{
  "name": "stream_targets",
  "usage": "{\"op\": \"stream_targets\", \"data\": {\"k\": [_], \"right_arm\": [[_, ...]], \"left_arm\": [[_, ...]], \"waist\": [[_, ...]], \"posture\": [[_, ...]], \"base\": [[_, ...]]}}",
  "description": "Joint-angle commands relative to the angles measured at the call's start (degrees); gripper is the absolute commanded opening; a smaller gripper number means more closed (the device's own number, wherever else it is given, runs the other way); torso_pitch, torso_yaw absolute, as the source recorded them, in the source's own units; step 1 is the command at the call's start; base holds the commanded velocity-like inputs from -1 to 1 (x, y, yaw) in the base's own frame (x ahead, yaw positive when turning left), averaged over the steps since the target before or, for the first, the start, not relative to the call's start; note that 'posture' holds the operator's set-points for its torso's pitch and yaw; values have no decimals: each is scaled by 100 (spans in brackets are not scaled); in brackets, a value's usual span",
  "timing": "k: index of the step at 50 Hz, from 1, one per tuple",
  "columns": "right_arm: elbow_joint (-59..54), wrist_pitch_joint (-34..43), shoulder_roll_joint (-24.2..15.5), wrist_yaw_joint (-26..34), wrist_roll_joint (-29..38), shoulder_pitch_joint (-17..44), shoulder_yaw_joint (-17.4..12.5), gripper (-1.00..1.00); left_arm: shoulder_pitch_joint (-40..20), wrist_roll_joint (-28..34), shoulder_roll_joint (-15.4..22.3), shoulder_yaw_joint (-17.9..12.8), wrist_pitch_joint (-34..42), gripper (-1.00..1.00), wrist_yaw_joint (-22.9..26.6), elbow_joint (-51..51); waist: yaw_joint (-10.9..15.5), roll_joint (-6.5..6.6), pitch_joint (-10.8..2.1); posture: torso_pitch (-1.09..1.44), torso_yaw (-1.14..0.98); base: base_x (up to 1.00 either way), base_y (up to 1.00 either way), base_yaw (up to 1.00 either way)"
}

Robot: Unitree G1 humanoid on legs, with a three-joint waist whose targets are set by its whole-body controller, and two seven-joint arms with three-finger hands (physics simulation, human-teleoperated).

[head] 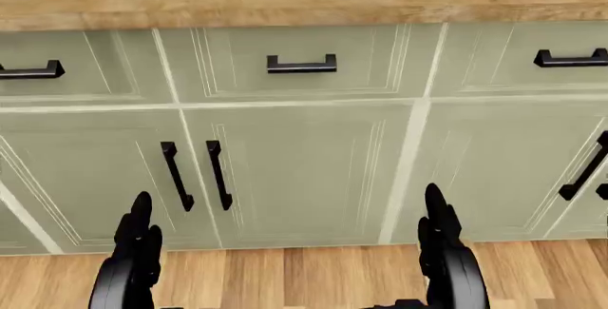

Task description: Pick the bell pepper from the plate and place it in the pan.

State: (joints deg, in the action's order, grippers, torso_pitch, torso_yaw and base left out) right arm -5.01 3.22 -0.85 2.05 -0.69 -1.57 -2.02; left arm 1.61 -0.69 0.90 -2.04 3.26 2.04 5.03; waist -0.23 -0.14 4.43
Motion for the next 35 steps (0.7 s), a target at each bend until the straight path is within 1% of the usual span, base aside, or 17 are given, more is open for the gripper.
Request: {"op": "stream_targets", "data": {"k": [1, 2, 3, 4, 5, 6, 7, 8, 9, 10, 12, 19, 22, 25, 31, 35], "right_arm": [[-268, -987, -48, 163, -143, 177, -97, 100], [-236, -1058, -43, 189, -150, 66, -81, 100], [-177, -1062, -47, 200, -151, 4, -80, 100], [104, -591, -33, 113, -107, 88, -37, 100], [189, -441, -24, 84, -91, 120, -18, 100], [158, -438, -29, 93, -99, 144, -25, 100], [-575, -972, -92, 172, -145, 342, -138, 100], [861, 149, 20, -46, 8, 53, 89, 100], [1085, 324, 39, -72, 25, 5, 123, 100], [1021, 288, 35, -64, 7, 22, 103, 100], [1072, 325, 43, -70, -19, 0, 93, 100], [978, 243, 14, -71, 21, 20, 61, 100], [1072, 309, 17, -80, 50, 4, 77, 100], [1041, 301, 13, -85, 74, 39, 75, 100], [1668, 916, -12, -121, 144, 90, 59, 100], [2226, 1535, -36, -95, 204, 137, 51, 100]], "left_arm": [[-103, -59, 1, 20, -379, 100, 58, -524], [-123, -70, 6, 7, -363, 100, 59, -515], [-120, -78, 2, 5, -358, 100, 57, -520], [-138, -70, 7, -2, -356, 100, 44, -506], [-130, -65, 5, -11, -382, 100, 24, -491], [-148, -98, 5, -22, -426, 100, 42, -430], [-162, -98, 10, -25, -460, 100, 43, -377], [-146, -109, 5, -18, -364, 100, 34, -479], [-151, -126, 6, -20, -346, 100, 42, -485], [-123, -123, 1, -8, -278, 100, 31, -578], [-133, -111, 6, -14, -373, 100, 31, -474], [-100, -98, 7, -5, -312, 100, 24, -578], [-120, -92, 12, -15, -416, 100, 36, -453], [-105, -105, 2, -7, -290, 100, 23, -594], [-116, -147, 21, -20, 92, 100, 35, -994], [-213, -132, 46, -35, 510, 100, 33, -1382]], "waist": [[-12, -45, -5], [6, -36, -190], [15, 6, -345], [4, -8, -300], [30, -50, -108], [34, -57, -232], [34, -54, -390], [27, -40, -402], [27, -48, -439], [58, -50, -430], [51, -25, -415], [51, -37, -501], [53, -34, -518], [49, -21, -518], [49, -19, -505], [55, -26, -496]], "posture": [[0, 0], [0, 0], [0, 0], [0, 0], [0, 0], [0, 0], [0, 0], [0, 0], [0, 0], [0, 0], [0, 0], [0, 0], [0, 0], [0, 0], [0, 0], [0, 0]], "base": [[0, 0, 0], [0, 0, 0], [0, 0, 0], [0, 0, 0], [0, 0, 0], [0, 0, 0], [0, 0, 0], [0, 0, 0], [0, 0, 0], [0, 0, 0], [0, 0, 0], [0, 0, 0], [0, 0, 0], [0, 0, 0], [0, 0, 0], [0, 0, 0]]}}
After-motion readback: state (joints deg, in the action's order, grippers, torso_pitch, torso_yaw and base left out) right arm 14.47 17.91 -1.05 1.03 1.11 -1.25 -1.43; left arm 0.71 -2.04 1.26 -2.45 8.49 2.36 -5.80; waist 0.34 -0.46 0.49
